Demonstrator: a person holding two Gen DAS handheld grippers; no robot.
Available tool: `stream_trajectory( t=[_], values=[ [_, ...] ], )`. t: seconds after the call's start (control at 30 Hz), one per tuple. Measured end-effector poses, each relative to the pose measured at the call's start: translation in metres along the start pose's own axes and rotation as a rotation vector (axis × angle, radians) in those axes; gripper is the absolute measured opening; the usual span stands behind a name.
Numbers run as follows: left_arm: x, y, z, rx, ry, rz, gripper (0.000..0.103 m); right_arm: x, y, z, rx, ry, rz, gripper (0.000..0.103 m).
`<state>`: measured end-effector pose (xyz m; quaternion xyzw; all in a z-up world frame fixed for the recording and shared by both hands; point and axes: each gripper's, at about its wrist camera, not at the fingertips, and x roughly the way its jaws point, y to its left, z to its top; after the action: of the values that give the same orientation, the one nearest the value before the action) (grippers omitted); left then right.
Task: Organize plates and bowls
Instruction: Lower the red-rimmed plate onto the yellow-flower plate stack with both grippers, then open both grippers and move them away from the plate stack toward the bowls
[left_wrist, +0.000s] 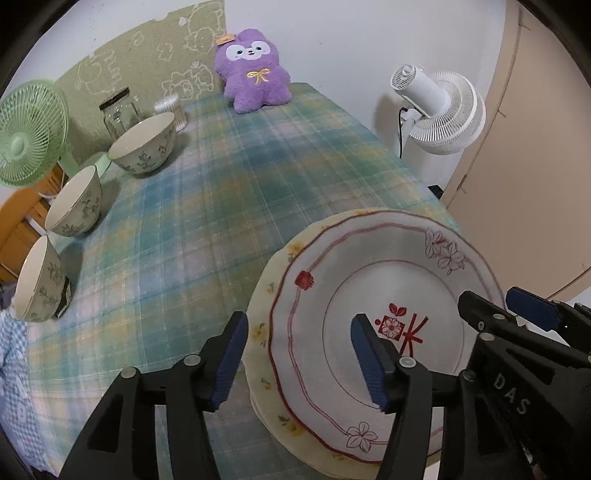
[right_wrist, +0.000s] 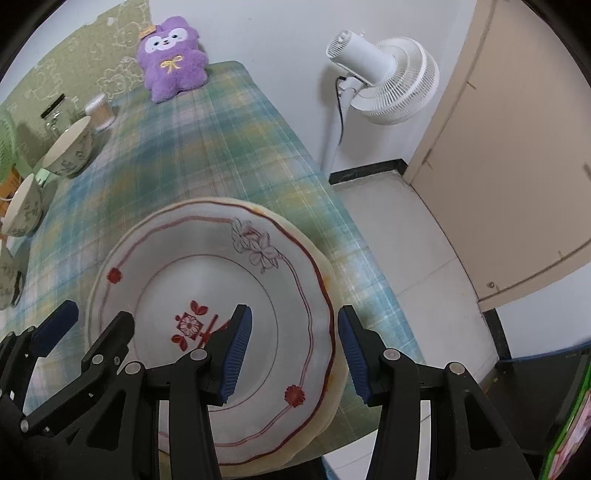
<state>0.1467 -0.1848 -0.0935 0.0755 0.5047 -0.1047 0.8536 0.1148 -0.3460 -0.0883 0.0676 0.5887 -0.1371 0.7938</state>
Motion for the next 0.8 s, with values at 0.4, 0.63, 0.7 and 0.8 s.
stream_trajectory(
  t=[0.4,0.63,0.7,0.8],
  values=[
    [-0.048,0.048,0.013,-0.149,-0.084,0.102,0.079,-0.042,0.04,0.031,-0.126,-0.085,0.142,0.053],
    [-0.072,0.093,0.008,-0.234,-0.105,0.158,0.084,-0.063,0.08,0.033,-0.182,-0.099,0.177,0.053],
    [-0.076,0.109,0.005,-0.257,-0.107,0.162,0.084,-0.068,0.097,0.032,-0.199,-0.098,0.194,0.053],
    [-0.082,0.133,0.001,-0.272,-0.116,0.171,0.084,-0.073,0.124,0.031,-0.219,-0.103,0.204,0.053]
  ],
)
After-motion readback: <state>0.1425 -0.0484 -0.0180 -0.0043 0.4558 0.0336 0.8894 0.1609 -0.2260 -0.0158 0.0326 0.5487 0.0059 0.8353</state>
